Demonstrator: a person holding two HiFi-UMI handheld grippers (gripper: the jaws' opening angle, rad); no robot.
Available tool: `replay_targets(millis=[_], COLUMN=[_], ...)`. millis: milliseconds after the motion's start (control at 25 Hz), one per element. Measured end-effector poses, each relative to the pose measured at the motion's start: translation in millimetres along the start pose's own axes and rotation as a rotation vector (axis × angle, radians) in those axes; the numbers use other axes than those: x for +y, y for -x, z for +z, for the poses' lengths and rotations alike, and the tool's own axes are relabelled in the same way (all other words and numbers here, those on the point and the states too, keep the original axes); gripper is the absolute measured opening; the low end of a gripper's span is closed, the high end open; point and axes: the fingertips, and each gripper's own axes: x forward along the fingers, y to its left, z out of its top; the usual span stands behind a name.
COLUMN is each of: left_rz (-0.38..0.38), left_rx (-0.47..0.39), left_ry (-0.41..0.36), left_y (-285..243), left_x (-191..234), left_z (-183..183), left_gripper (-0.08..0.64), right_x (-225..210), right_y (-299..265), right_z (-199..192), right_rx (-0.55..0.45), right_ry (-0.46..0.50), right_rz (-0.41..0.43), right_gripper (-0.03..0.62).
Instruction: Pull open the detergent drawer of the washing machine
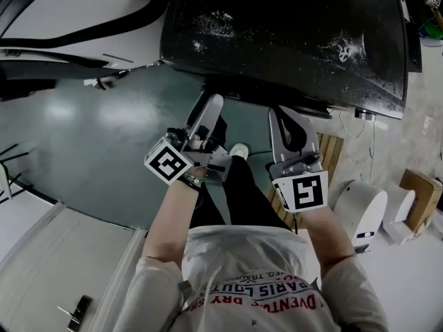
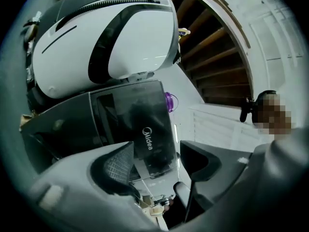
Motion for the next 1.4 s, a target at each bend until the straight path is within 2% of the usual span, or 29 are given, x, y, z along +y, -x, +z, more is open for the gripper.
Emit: replay_targets(millis=[160,280,560,720,880,1120,1400], left_rz=[-0.022,-0.058,-0.178,-0.228,-0.222,-0.235,-0.254], left_rx=[-0.032,-0.047,-0.035,-0.084,-0.150,-0.153,-0.174], left_ry=[0.046,0.039,0.001,0.041,0.041,0.069,0.091], left_y=[-9,-17,-28,-29,-31,-27,-26], left_x=[25,33,29,26,26,28,30], left_z=[4,6,15,19,21,21,21], left_gripper=[0.316,0.316,0.319,0.301,0.304,0.281,0.259], right_x=[-3,-6,-4,-5,-5,4,6], right_y=[-5,-8,-7,-6,-10,-15,-13], right_z=[-11,-16,-27,-33,-44,-51,-56], right_rx=[-0.001,-0.002,0.036,0.033,0.021,0.011,0.006], right_ry=[-0.005,0.000,-0.018,-0.032,-0.054,-0.040,-0.030], right_rz=[-0.001,-0.004,0.007,0.007,-0.010,-0.006,-0.055], right_gripper=[0.002,0.002,0.002,0.002,0.002,0.002,0.002])
